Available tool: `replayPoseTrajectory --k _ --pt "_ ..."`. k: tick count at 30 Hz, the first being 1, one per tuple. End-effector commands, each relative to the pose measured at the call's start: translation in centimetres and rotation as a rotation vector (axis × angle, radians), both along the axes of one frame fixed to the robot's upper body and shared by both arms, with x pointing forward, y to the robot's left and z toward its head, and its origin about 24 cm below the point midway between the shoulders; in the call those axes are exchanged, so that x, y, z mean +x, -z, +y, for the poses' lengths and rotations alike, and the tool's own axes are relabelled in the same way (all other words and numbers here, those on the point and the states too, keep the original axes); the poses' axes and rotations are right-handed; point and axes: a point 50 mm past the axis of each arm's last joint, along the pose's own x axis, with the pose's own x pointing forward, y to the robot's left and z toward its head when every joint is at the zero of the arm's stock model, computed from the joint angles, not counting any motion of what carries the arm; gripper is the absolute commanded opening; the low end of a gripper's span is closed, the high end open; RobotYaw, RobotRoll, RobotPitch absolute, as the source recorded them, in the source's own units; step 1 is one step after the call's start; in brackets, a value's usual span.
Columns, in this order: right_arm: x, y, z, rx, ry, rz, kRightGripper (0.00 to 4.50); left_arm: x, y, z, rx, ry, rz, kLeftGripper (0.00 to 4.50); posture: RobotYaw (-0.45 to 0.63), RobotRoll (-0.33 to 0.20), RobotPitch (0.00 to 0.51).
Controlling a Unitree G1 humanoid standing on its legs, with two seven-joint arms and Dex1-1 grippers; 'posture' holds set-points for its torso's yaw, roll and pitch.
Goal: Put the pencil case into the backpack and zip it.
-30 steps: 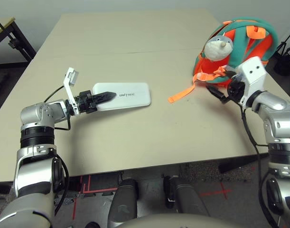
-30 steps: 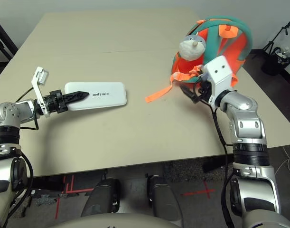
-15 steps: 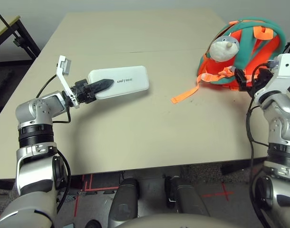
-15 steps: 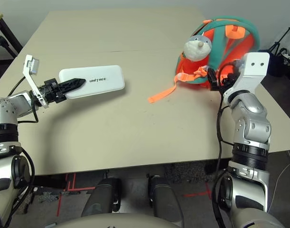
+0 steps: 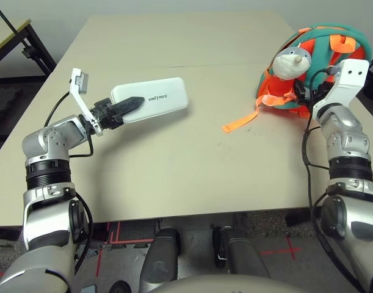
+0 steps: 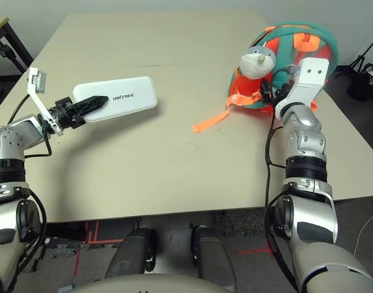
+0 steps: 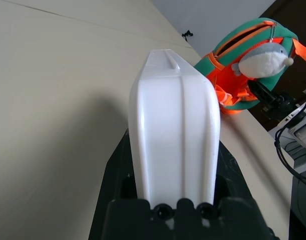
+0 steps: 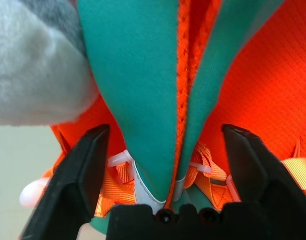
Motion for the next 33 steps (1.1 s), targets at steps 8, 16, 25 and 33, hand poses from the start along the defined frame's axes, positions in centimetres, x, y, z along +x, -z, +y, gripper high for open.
replayPoseTrajectory --k 8,16,25,33 --pt "-0.2 -1.2 0.2 -0.028 -0.068 -0.056 0.46 1.0 -1.0 -0.4 -0.006 -0.01 -0.057 1.33 0.14 0.0 0.083" --pt "-1.3 -4.1 2.8 -0.057 -0.288 -0.185 0.12 1.8 -1.3 -0.8 0.002 -0.008 -0.078 1.33 0.12 0.0 0.089" --pt "-3.7 -7.5 6.1 -0.101 -0.479 -0.278 0.12 2.4 -1.5 -1.3 0.004 0.011 -0.086 1.32 0.11 0.0 0.099" --pt "-6.1 -9.4 8.1 -0.114 -0.641 -0.296 0.12 2.6 -1.8 -1.2 0.019 0.018 -0.093 1.31 0.1 0.0 0.096"
